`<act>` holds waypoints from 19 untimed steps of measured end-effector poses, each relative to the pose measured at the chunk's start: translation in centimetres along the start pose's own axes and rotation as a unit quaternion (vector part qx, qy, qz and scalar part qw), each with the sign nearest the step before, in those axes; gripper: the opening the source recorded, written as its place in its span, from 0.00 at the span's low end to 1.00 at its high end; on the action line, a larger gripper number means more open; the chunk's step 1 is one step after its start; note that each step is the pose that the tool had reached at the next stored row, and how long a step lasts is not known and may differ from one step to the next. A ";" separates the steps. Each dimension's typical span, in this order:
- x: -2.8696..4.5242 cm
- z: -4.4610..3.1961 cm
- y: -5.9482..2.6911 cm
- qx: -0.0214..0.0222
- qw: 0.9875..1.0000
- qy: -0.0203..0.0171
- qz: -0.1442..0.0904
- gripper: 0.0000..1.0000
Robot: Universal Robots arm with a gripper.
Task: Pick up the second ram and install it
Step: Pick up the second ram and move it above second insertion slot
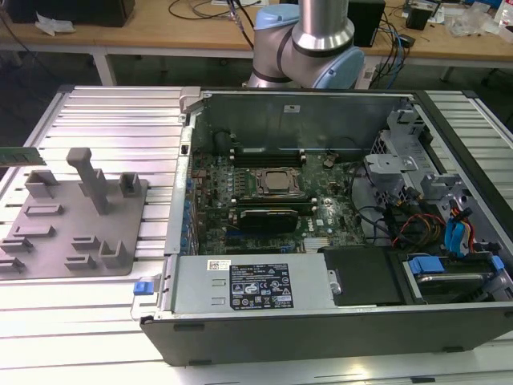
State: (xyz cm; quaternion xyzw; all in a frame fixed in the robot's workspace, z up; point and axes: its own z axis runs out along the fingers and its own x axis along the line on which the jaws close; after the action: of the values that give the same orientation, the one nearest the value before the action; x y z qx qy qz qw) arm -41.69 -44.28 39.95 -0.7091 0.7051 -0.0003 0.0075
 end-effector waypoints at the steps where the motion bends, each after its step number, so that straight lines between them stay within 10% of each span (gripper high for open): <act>1: 0.00 -0.10 0.00 0.000 1.000 0.000 0.000 0.09; 19: -0.01 -1.49 -1.29 0.003 1.000 0.000 0.000 0.09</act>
State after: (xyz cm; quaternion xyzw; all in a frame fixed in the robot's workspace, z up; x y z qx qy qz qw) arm -40.42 -44.27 41.45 -0.7091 0.7051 -0.0022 0.0094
